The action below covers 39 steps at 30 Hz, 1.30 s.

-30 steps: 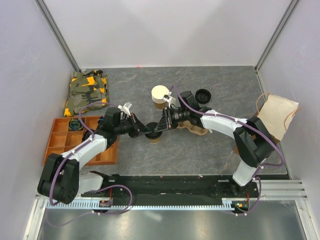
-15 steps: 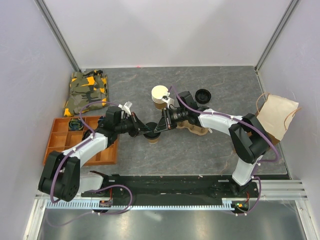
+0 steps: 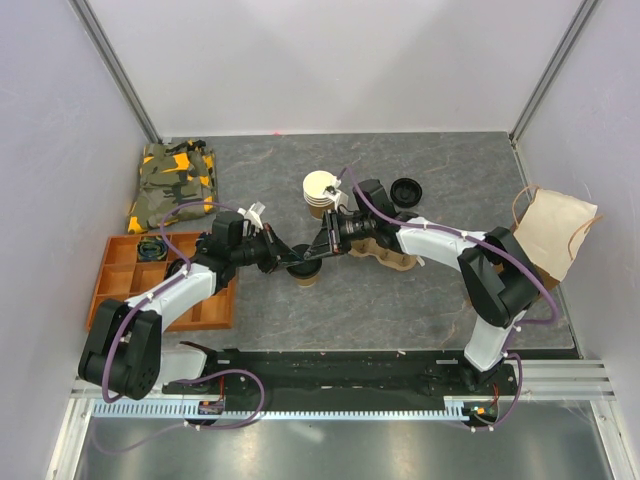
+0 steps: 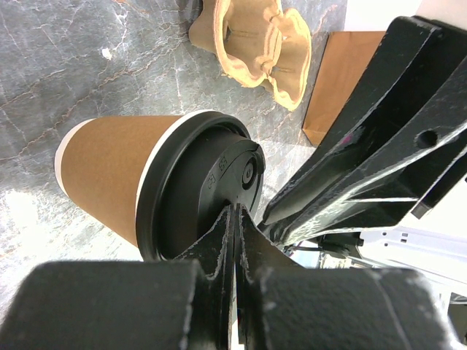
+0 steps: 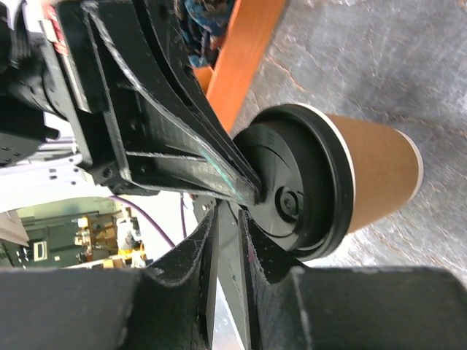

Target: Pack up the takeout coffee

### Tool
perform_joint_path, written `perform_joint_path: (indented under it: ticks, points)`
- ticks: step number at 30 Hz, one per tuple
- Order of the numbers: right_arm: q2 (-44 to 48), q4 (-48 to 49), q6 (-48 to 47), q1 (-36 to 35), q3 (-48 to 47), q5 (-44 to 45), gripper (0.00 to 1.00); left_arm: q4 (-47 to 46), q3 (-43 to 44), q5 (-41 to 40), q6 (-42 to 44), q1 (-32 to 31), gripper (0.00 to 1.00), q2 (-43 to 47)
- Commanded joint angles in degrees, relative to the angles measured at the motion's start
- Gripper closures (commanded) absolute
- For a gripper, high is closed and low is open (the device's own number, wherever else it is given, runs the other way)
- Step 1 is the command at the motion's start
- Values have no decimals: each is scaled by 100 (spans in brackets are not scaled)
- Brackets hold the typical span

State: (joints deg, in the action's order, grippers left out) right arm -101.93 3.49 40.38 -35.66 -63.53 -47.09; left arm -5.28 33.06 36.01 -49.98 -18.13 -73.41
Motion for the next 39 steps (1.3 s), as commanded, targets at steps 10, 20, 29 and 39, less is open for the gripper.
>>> perform_joint_path:
  ticks: [10,20,29,39]
  points:
    - [-380,285,93,6,402,182,80,88,96,-50,295,-15,98,379]
    - [-521,-322,-338,50,218,596,87,1773,1166,-542,1902,-24,98,1171]
    - [-591,-559,-452,50,157,666,89,3551,2477,-1596,4459,-497,74,380]
    - [-573,-674,-496,50,156,736,91,4087,3215,-2835,5226,-1237,94,-411]
